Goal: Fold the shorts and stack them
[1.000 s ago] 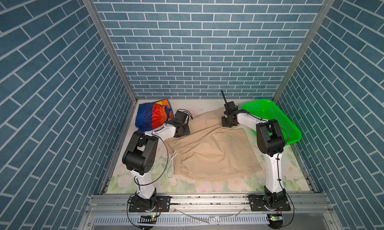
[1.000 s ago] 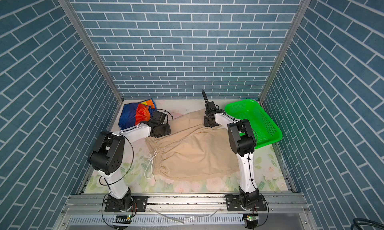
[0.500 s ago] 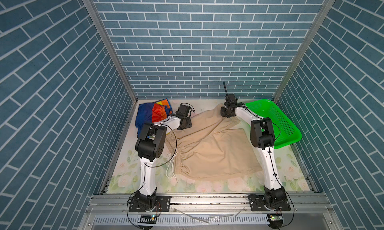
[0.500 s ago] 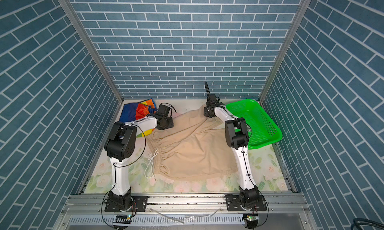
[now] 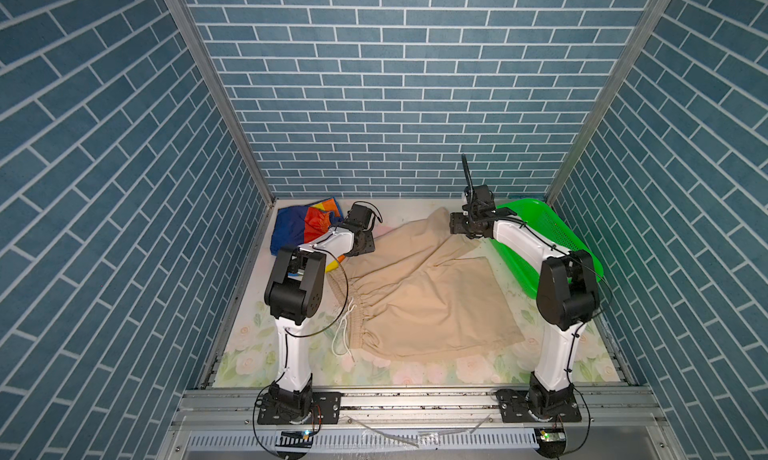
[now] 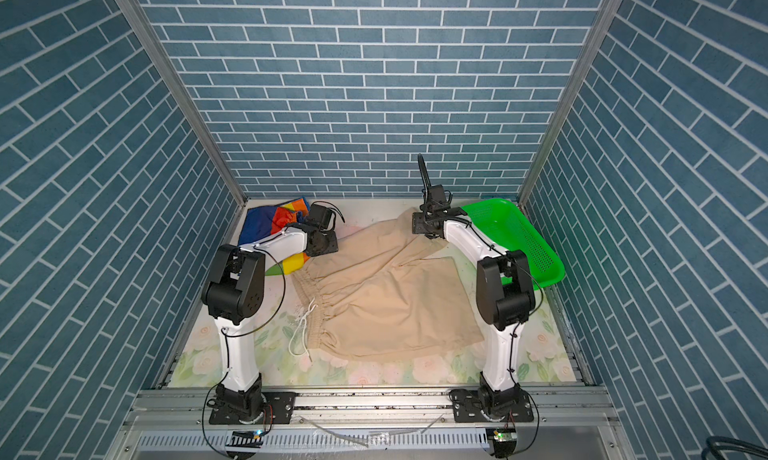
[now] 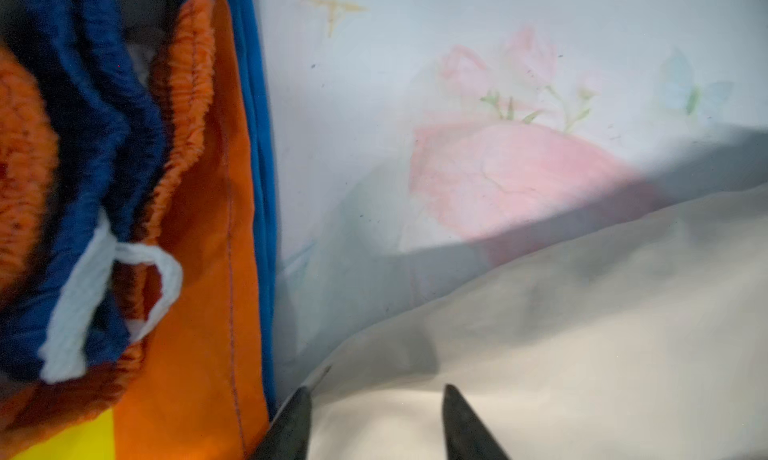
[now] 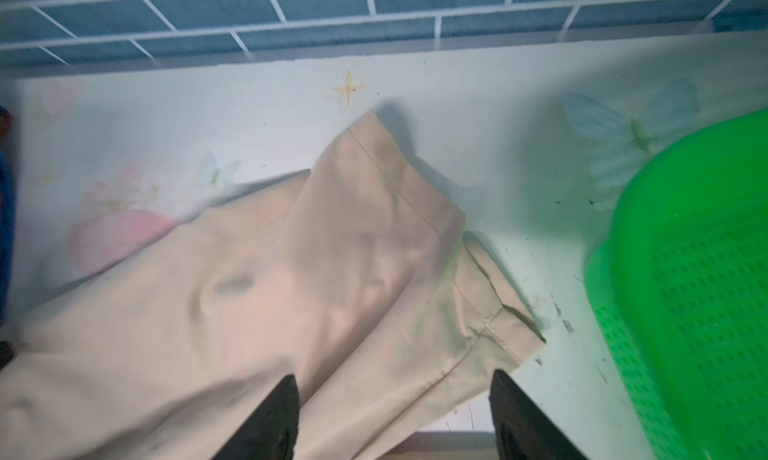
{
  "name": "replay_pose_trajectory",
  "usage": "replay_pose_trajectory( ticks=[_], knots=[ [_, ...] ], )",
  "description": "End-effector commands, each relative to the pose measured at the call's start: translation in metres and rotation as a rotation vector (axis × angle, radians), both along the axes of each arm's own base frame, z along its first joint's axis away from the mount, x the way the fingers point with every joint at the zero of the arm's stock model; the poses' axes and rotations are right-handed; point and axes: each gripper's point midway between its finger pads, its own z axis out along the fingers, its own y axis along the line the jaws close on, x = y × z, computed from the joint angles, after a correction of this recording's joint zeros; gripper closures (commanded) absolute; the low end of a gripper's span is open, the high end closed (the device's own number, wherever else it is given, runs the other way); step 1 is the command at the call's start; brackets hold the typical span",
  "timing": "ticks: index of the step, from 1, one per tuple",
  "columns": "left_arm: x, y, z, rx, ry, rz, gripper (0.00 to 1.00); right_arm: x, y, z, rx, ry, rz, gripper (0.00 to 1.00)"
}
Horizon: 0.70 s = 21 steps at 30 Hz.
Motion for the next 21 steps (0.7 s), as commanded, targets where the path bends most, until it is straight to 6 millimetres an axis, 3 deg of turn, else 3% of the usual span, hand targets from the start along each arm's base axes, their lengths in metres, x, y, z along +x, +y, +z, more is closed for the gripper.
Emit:
replay_pose_trajectory(
  ticks=[1, 4, 8, 15, 21],
  knots=[
    [0.018, -0.028, 0.036, -0.027, -0.099, -0.108, 0.35, -0.019, -0.023, -0.032, 0.008, 0.108, -0.098, 0.28],
    [0.027, -0.053, 0.041, 0.013, -0.132, -0.210, 0.26, -0.025, -0.025, -0.043, 0.043, 0.164, -0.114, 0.28],
    [0.033, -0.076, 0.032, 0.076, -0.111, -0.309, 0.20, -0.028, -0.025, -0.059, 0.077, 0.224, -0.139, 0.28],
    [0.040, -0.095, 0.008, 0.075, -0.064, -0.410, 0.13, -0.026, -0.036, -0.088, 0.171, 0.314, -0.226, 0.25],
    [0.038, -0.111, -0.001, 0.000, -0.061, -0.443, 0.12, -0.019, -0.035, -0.097, 0.209, 0.338, -0.239, 0.25]
  ],
)
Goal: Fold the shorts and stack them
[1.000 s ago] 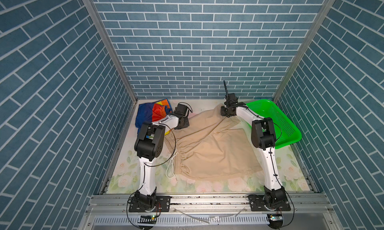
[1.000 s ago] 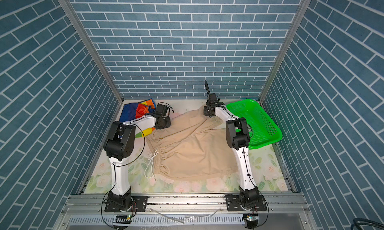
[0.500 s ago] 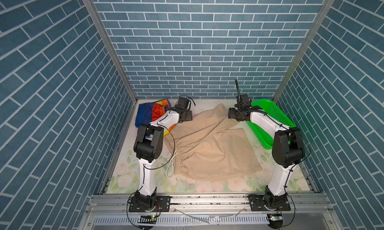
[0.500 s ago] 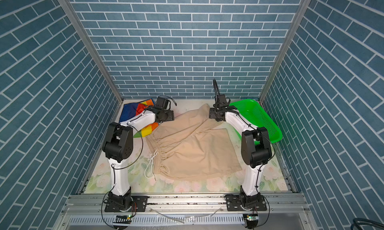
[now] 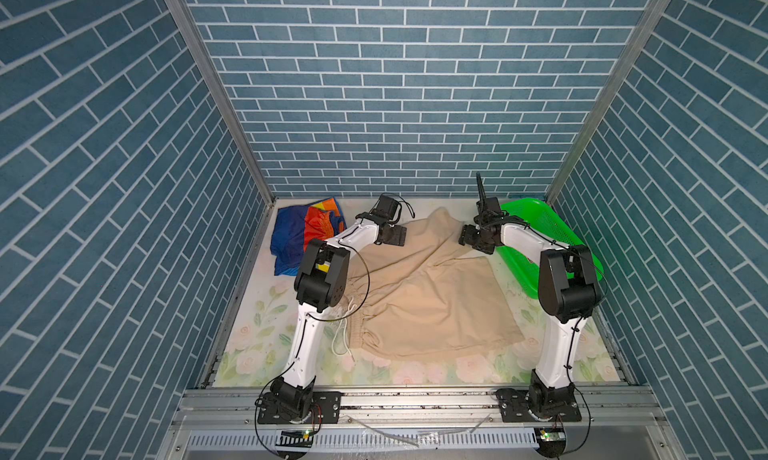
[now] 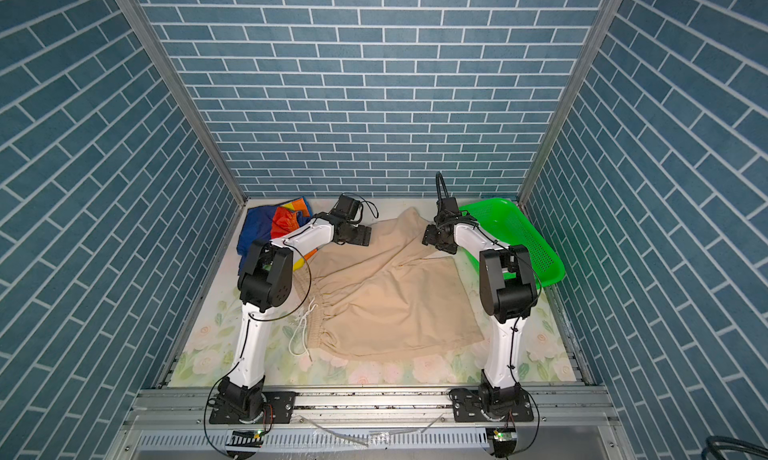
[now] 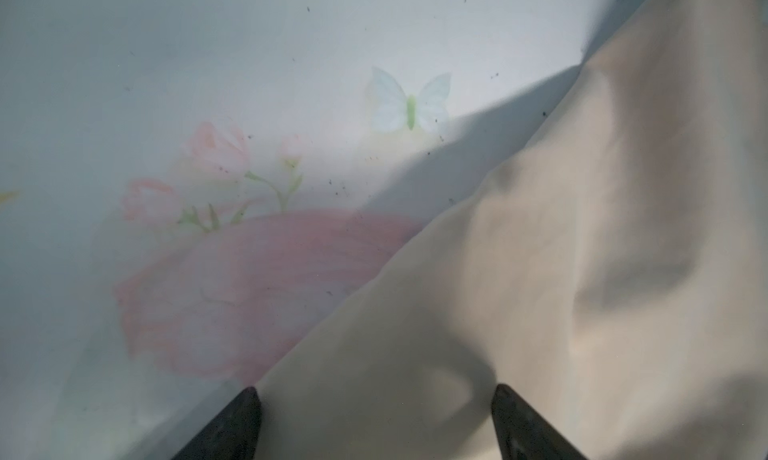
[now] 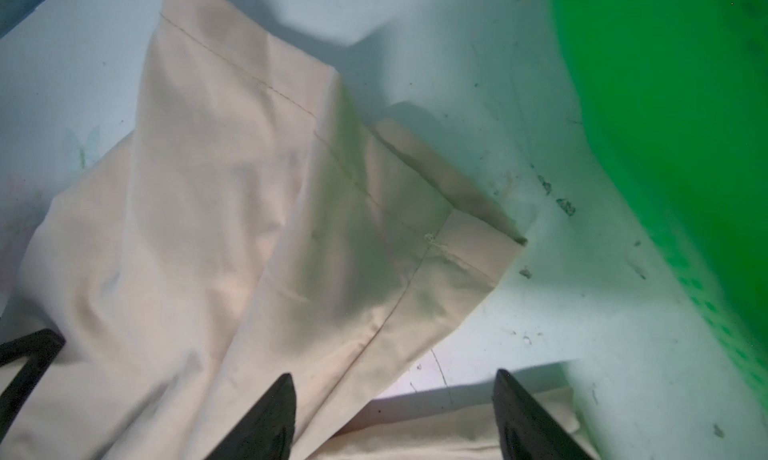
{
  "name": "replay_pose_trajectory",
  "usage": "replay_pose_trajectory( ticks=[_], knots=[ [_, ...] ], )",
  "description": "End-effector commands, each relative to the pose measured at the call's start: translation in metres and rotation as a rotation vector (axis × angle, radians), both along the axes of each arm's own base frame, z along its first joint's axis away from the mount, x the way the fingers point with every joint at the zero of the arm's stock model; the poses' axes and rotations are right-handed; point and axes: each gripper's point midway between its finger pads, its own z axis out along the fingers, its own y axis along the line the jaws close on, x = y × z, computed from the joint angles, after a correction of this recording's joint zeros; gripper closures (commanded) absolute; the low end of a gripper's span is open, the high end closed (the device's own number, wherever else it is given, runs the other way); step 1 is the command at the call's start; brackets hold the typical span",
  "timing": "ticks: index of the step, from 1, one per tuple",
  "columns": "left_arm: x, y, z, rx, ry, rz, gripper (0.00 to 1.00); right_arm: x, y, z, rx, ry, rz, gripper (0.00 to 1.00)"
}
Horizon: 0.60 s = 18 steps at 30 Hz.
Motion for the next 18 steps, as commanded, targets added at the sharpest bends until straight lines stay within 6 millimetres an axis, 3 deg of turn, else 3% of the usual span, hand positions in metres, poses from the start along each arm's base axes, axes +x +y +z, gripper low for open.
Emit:
replay_pose_trajectory(
  ticks=[1, 11, 14, 18],
  knots=[
    [0.001, -0.011, 0.006, -0.050, -0.002, -0.045, 0.12, -0.001, -0.001, -0.014, 0.033, 0.054, -0.045, 0.26],
    [0.002, -0.017, -0.016, -0.055, 0.049, -0.055, 0.32, 0.016, 0.003, -0.035, 0.055, 0.067, -0.073, 0.35],
    [0.005, -0.018, -0.020, -0.052, 0.058, -0.059, 0.47, 0.023, 0.004, -0.038, 0.054, 0.060, -0.075, 0.46],
    [0.008, -0.018, -0.023, -0.041, 0.066, -0.054, 0.69, 0.023, 0.003, -0.036, 0.054, 0.057, -0.085, 0.73]
  ],
)
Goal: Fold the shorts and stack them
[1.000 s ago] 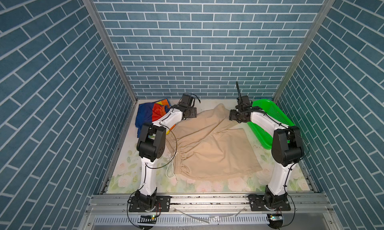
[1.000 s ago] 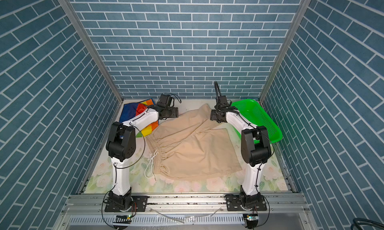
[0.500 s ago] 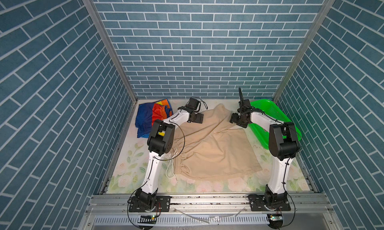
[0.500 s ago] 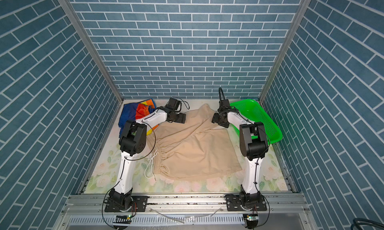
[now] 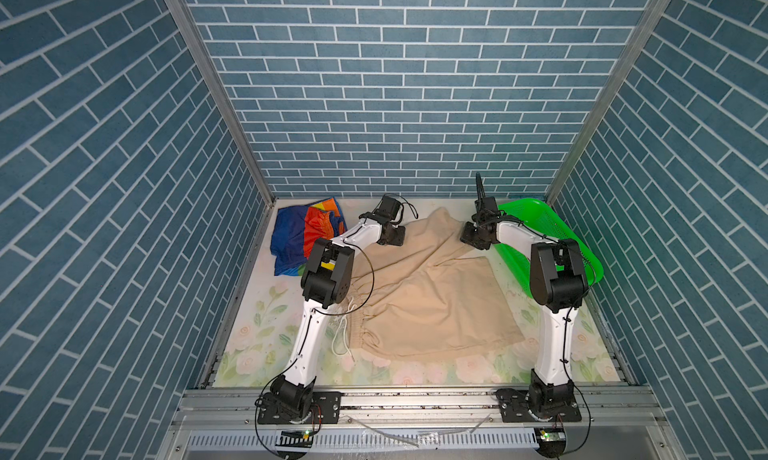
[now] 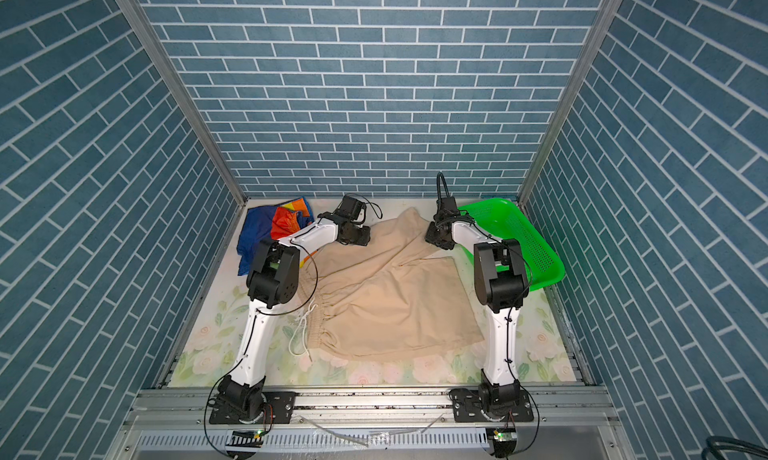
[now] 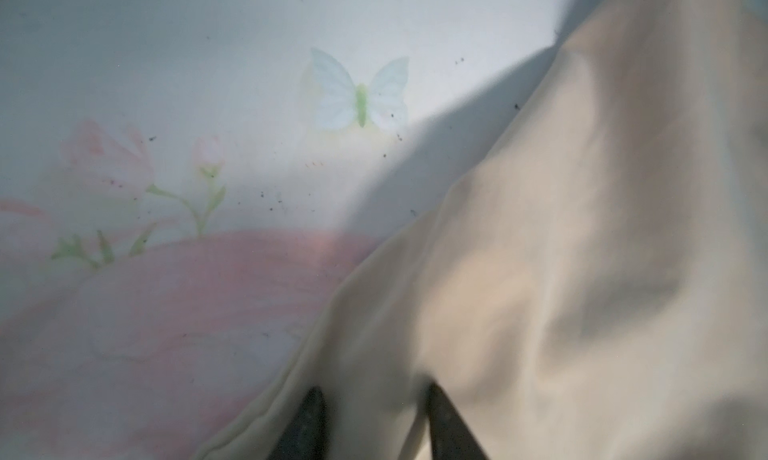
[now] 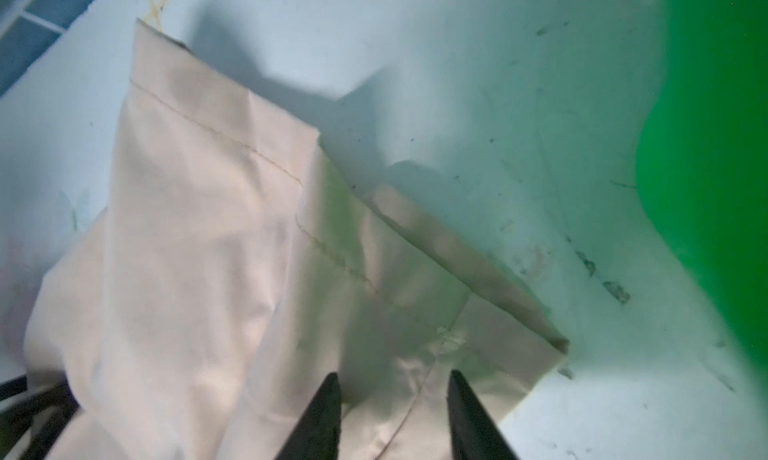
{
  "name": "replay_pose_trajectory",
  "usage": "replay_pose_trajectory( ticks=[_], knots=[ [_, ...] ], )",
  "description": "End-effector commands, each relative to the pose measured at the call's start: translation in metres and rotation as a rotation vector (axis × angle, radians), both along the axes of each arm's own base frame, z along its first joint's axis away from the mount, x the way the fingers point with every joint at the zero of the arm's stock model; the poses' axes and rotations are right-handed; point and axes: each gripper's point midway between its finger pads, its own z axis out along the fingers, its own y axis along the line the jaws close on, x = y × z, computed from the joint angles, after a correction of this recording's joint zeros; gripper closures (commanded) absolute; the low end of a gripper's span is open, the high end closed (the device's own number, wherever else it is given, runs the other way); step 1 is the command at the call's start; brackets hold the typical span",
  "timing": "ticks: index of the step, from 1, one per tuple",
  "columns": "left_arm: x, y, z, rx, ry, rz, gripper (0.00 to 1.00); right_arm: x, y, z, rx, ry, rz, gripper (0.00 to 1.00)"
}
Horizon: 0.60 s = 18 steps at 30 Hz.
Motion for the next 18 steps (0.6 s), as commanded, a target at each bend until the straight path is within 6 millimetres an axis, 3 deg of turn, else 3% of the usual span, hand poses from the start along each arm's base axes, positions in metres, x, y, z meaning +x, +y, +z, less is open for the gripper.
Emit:
replay_pose_trajectory(
  ticks=[1, 4, 6, 9, 18],
  knots=[
    [-0.001, 0.002, -0.007, 0.016, 0.031, 0.000, 0.74, -0.009, -0.005, -0.016, -0.004, 0.071, -0.038, 0.81],
    [0.001, 0.007, -0.008, 0.041, 0.032, 0.010, 0.90, -0.015, -0.010, -0.015, -0.024, 0.079, -0.043, 0.96],
    [0.003, 0.013, -0.007, 0.064, 0.028, 0.026, 1.00, -0.020, -0.011, -0.015, -0.025, 0.080, -0.040, 1.00],
    [0.006, 0.027, -0.007, 0.090, 0.029, 0.059, 1.00, -0.024, -0.019, -0.011, -0.061, 0.066, -0.055, 1.00],
    [0.011, 0.075, -0.005, 0.106, 0.039, 0.187, 1.00, -0.035, -0.021, -0.004, -0.122, 0.056, -0.035, 1.00]
  ],
)
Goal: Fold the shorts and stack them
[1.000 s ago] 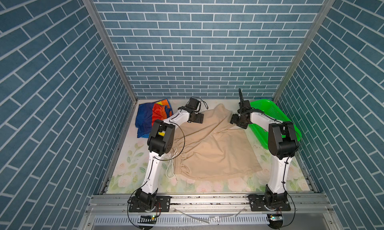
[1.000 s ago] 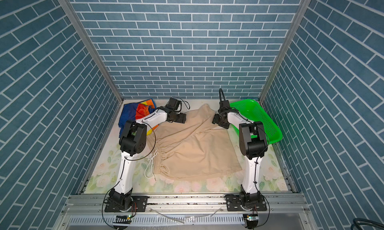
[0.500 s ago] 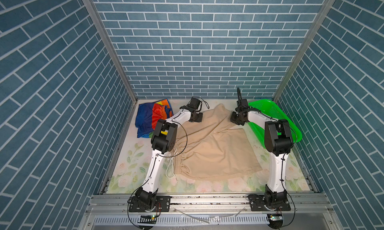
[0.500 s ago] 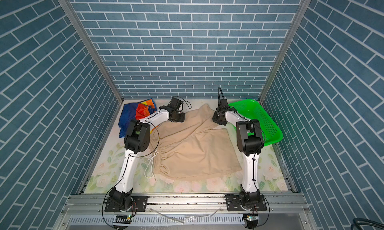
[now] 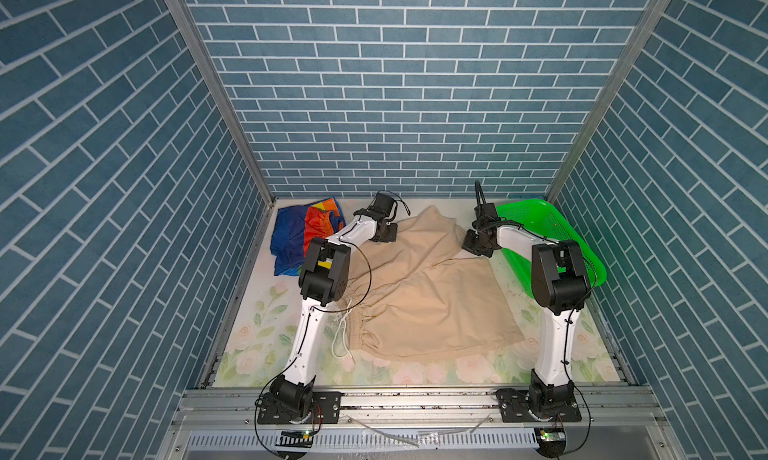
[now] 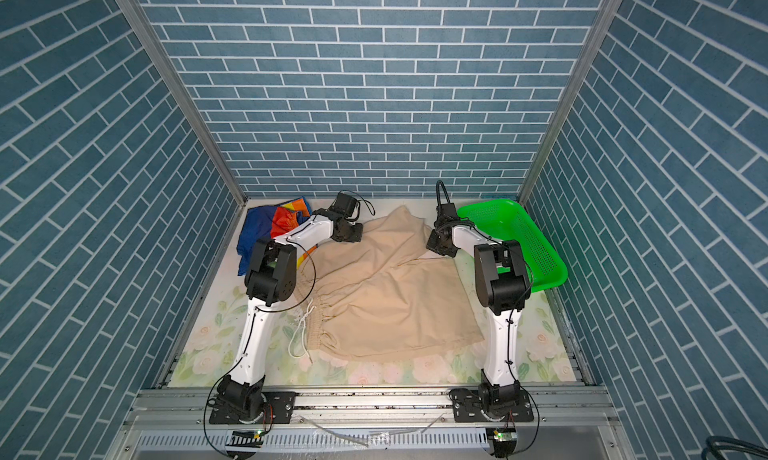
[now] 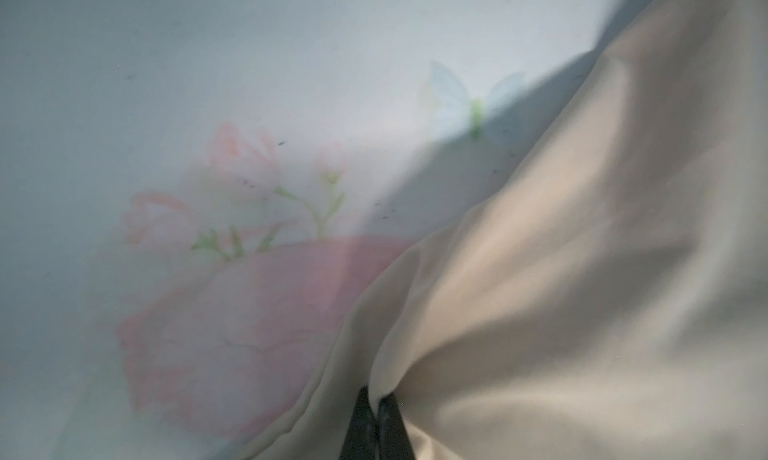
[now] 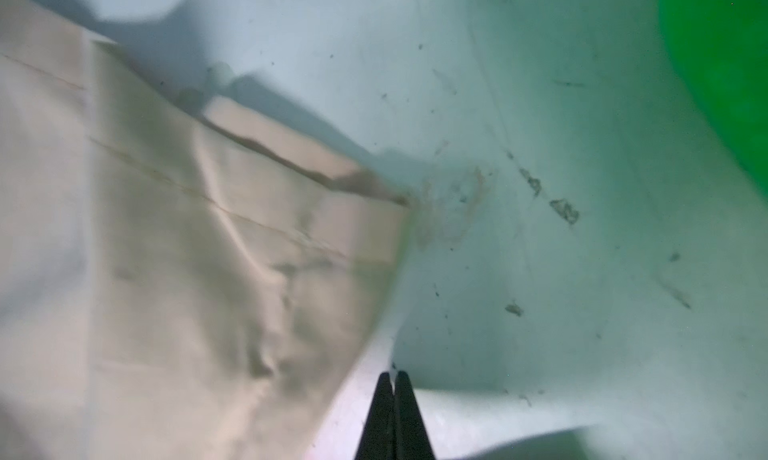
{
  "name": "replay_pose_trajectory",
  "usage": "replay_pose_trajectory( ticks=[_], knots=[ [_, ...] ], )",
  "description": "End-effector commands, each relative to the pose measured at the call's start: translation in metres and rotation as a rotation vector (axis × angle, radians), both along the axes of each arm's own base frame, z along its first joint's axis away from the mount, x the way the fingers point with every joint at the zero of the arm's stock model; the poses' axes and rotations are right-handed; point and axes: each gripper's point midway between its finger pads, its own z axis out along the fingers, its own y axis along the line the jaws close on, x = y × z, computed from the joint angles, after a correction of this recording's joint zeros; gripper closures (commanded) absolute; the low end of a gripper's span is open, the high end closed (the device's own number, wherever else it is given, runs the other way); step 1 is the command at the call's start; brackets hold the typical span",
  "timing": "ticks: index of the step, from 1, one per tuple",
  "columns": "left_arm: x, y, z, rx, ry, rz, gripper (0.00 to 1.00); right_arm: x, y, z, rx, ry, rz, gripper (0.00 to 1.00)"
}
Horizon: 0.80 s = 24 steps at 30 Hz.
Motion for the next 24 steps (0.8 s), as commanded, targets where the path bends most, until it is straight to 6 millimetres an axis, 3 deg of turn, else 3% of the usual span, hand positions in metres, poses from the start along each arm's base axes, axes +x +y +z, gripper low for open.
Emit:
replay_pose_trajectory(
  ticks=[1, 4, 6, 8, 12, 17, 24],
  knots=[
    [-0.003, 0.029, 0.000, 0.032, 0.025, 0.071, 1.00, -0.008, -0.005, 0.014, -0.068, -0.011, 0.008, 1.00],
    [-0.002, 0.026, -0.001, 0.016, 0.026, 0.062, 1.00, -0.002, 0.002, 0.017, -0.074, -0.022, 0.031, 1.00],
    [-0.002, 0.024, -0.001, 0.002, 0.029, 0.060, 1.00, 0.007, 0.008, 0.021, -0.061, -0.029, 0.039, 0.80],
    [-0.002, 0.021, -0.002, -0.007, 0.031, 0.058, 1.00, 0.018, 0.012, 0.025, -0.063, -0.042, 0.043, 0.67],
    [-0.002, 0.021, -0.005, -0.012, 0.037, 0.058, 1.00, 0.040, 0.017, 0.023, -0.076, -0.044, 0.051, 0.49],
    [-0.001, 0.019, -0.006, -0.016, 0.043, 0.056, 1.00, 0.058, 0.022, 0.015, -0.086, -0.032, 0.058, 0.43],
    [0.001, 0.018, -0.003, -0.022, 0.041, 0.055, 1.00, 0.067, 0.026, 0.003, -0.088, -0.021, 0.063, 0.42]
  ],
)
